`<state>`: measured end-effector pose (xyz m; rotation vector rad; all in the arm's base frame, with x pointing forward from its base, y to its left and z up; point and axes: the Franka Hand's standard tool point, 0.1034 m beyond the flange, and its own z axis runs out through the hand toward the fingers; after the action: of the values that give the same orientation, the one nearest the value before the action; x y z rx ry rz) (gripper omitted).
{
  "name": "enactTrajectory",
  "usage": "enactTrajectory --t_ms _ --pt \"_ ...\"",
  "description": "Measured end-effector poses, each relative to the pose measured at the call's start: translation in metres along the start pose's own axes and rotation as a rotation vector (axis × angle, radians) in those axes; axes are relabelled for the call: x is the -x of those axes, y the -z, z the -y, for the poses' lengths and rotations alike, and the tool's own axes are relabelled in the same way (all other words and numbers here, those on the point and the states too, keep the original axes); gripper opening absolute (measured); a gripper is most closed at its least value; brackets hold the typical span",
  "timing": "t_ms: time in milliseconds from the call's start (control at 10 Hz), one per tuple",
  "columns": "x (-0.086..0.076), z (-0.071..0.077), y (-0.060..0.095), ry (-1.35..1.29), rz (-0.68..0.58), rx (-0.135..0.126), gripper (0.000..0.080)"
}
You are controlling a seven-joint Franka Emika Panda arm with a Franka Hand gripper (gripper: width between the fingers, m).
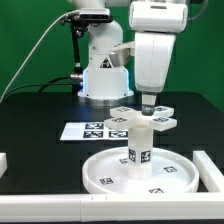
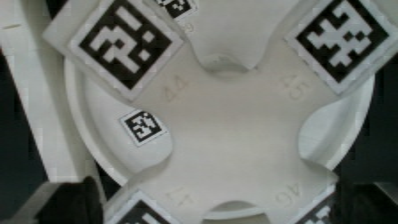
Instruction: Assemble round table
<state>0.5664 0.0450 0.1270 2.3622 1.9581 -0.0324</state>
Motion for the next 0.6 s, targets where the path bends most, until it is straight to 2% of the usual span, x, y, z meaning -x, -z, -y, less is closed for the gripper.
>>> enactTrajectory --t_ms 300,600 --pt "0.015 0.0 -0.005 0.006 0.005 -0.013 0.0649" --pt "0.019 0.002 -0.016 -0.003 0.012 -0.025 0.0649"
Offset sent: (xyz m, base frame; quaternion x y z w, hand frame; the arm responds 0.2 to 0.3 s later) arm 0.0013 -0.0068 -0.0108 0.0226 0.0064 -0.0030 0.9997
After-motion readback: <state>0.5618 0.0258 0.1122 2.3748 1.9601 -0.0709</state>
